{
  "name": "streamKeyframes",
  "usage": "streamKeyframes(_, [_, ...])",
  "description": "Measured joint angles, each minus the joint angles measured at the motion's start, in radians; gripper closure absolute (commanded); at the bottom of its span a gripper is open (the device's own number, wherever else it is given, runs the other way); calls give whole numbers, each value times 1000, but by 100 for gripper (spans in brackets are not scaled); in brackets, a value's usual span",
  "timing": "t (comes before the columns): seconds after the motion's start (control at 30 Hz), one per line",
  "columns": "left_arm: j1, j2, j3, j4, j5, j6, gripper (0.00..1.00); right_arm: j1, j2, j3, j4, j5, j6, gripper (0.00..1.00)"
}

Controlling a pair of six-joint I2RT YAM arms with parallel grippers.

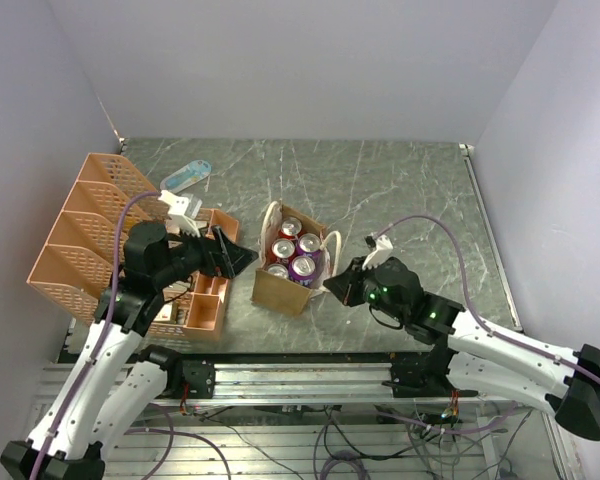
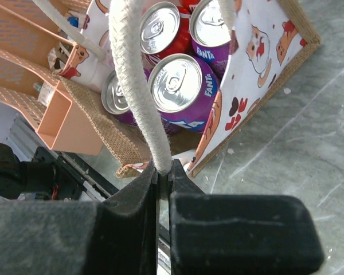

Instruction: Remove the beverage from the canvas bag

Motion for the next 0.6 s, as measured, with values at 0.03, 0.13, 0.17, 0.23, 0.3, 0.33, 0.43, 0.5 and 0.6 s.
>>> streamKeyframes(0.03, [-10, 15, 0, 2, -2, -1, 0, 0, -18, -14, -1, 1, 6, 100])
streamKeyframes(0.13, [-50, 77, 10, 2, -27, 13, 2, 0, -65, -58, 4, 1, 20, 100])
streamKeyframes(0.17, [-67, 109, 26, -8, -42, 21, 2, 0, -74, -67, 7, 2, 23, 100])
streamKeyframes(0.23, [-101, 200, 84, -34, -78, 41, 3, 0, -77, -71, 10, 3, 24, 100])
streamKeyframes(0.3, [-134, 313, 169, -66, -121, 67, 3, 0, -77, -71, 10, 3, 24, 100])
streamKeyframes(0.33, [-146, 365, 207, -74, -137, 80, 3, 0, -77, -71, 10, 4, 23, 100])
streamKeyframes(0.43, [-192, 510, 335, -118, -179, 124, 7, 0, -80, -71, 9, 4, 20, 100])
streamKeyframes(0.5, [-212, 563, 388, -131, -222, 151, 13, 0, -85, -71, 6, 6, 16, 100])
streamKeyframes(0.6, [-223, 574, 412, -162, -327, 192, 41, 0, -97, -71, -10, 11, 10, 100])
